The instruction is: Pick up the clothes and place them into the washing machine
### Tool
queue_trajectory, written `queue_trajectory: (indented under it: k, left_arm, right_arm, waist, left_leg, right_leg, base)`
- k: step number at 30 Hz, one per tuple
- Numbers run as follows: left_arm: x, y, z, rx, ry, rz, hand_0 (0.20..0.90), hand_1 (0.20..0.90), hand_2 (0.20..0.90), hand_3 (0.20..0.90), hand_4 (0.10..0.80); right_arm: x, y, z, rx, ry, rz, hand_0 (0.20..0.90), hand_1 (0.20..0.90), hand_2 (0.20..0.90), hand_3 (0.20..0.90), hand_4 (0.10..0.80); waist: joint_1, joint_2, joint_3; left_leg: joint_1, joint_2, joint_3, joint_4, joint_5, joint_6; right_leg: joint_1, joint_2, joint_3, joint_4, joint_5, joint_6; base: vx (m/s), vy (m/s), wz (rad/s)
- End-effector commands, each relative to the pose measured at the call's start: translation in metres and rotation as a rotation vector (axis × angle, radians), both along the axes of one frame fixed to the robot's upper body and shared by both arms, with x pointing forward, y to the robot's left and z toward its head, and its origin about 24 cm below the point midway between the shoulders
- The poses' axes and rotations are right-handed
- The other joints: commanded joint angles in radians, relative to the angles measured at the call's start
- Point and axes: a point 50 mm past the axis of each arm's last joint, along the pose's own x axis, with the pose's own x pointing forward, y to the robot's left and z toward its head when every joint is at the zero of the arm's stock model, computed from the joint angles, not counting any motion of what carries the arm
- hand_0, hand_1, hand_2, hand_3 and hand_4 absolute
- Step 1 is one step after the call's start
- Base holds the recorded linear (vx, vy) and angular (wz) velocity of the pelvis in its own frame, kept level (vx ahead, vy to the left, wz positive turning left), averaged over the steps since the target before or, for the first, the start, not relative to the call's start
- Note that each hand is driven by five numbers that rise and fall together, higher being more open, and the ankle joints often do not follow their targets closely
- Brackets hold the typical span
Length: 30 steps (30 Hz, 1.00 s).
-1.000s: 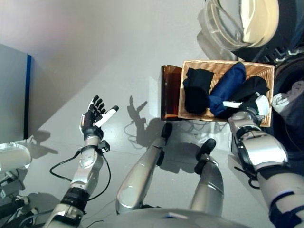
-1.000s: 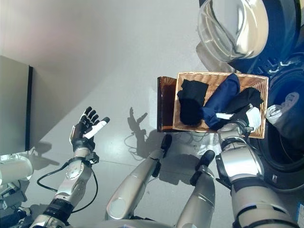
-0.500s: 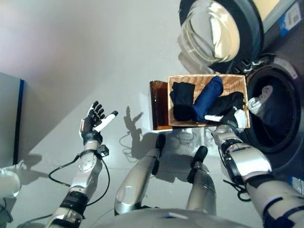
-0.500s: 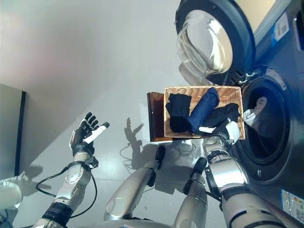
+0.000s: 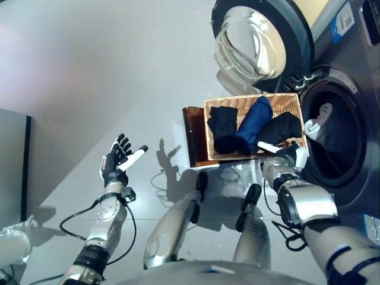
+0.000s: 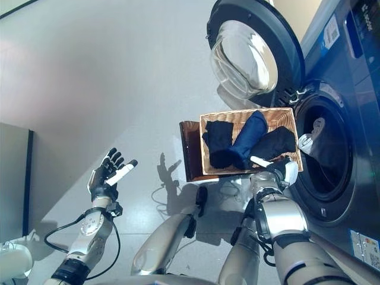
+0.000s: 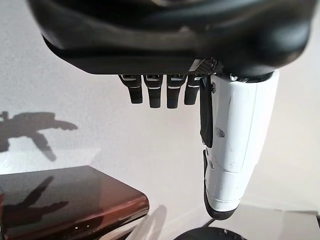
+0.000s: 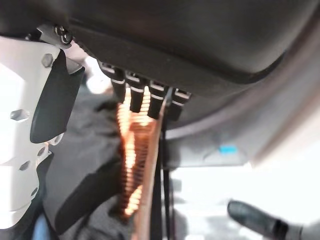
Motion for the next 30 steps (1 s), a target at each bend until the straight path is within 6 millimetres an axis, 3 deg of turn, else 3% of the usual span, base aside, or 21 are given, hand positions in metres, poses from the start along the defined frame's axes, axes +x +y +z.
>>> queue_trajectory:
  k: [1,3,8,13,22,28,30]
  left_arm:
    - [0.003,0.013,0.019,0.042,-0.107,0.039,0.9,0.9,0.9,0.9,0.8]
    - [0.004,0.016,0.02,0.044,-0.117,0.067,0.9,0.9,0.9,0.9,0.8]
    - [0.004,0.024,0.018,0.044,-0.112,0.13,0.9,0.9,0.9,0.9,0.8]
    - [0.004,0.027,0.02,0.027,-0.128,0.16,0.9,0.9,0.9,0.9,0.8]
    - [0.007,0.027,0.026,0.015,-0.154,0.144,0.9,0.9,0.9,0.9,0.8]
    - [0.007,0.028,0.042,0.04,-0.221,0.101,0.9,0.9,0.9,0.9,0.8]
    - [0.009,0.026,0.044,0.048,-0.228,0.09,0.9,0.9,0.9,0.9,0.8]
  right_arm:
    - [0.012,-0.014,0.031,-0.187,-0.102,0.004,0.9,0.9,0.9,0.9,0.8]
    - [0.019,-0.003,0.035,-0.31,-0.092,0.137,0.9,0.9,0.9,0.9,0.8]
    - [0.028,0.01,0.043,-0.429,-0.104,0.301,0.9,0.9,0.9,0.9,0.8]
    - [0.034,0.018,0.05,-0.455,-0.12,0.362,0.9,0.9,0.9,0.9,0.8]
    - [0.042,0.015,0.062,-0.448,-0.115,0.344,0.9,0.9,0.9,0.9,0.8]
    - [0.054,0.006,0.092,-0.498,-0.137,0.318,0.9,0.9,0.9,0.9,0.8]
    - [0.057,0.004,0.098,-0.508,-0.128,0.309,0.9,0.9,0.9,0.9,0.8]
  waist:
    - [-0.008,0.03,-0.005]
    - [-0.02,0.022,0.0]
    - [-0.042,-0.015,0.004]
    - [-0.045,-0.039,0.008]
    - [-0.019,-0.051,0.023]
    - [0.015,-0.035,0.046]
    - [0.032,-0.036,0.05]
  left_leg:
    - [-0.088,0.01,-0.027,0.042,-0.027,-0.076]
    - [-0.091,0.014,-0.023,0.044,-0.023,-0.078]
    - [-0.092,0.021,-0.02,0.043,-0.024,-0.08]
    - [-0.095,0.025,-0.024,0.049,-0.027,-0.082]
    - [-0.119,0.016,-0.039,0.065,-0.028,-0.082]
    - [-0.162,-0.003,-0.055,0.103,-0.037,-0.076]
    - [-0.164,-0.013,-0.068,0.117,-0.074,-0.08]
  right_leg:
    - [0.044,0.012,0.011,0.046,-0.093,-0.019]
    - [0.038,0.017,0.015,0.054,-0.092,-0.022]
    - [0.03,0.027,0.017,0.053,-0.084,-0.026]
    - [0.032,0.028,0.012,0.048,-0.08,-0.026]
    - [0.027,0.022,-0.011,0.057,-0.085,-0.026]
    - [-0.004,0.007,-0.026,0.123,-0.114,-0.027]
    - [0.001,0.0,-0.031,0.147,-0.153,-0.021]
  base:
    - [0.0,0.0,0.0]
    - [0.0,0.0,0.0]
    - [0.002,-0.02,0.0]
    - [-0.001,-0.006,0.0]
    - [0.004,-0.001,0.03]
    - [0.04,0.016,0.16]
    - [0.136,-0.008,0.16]
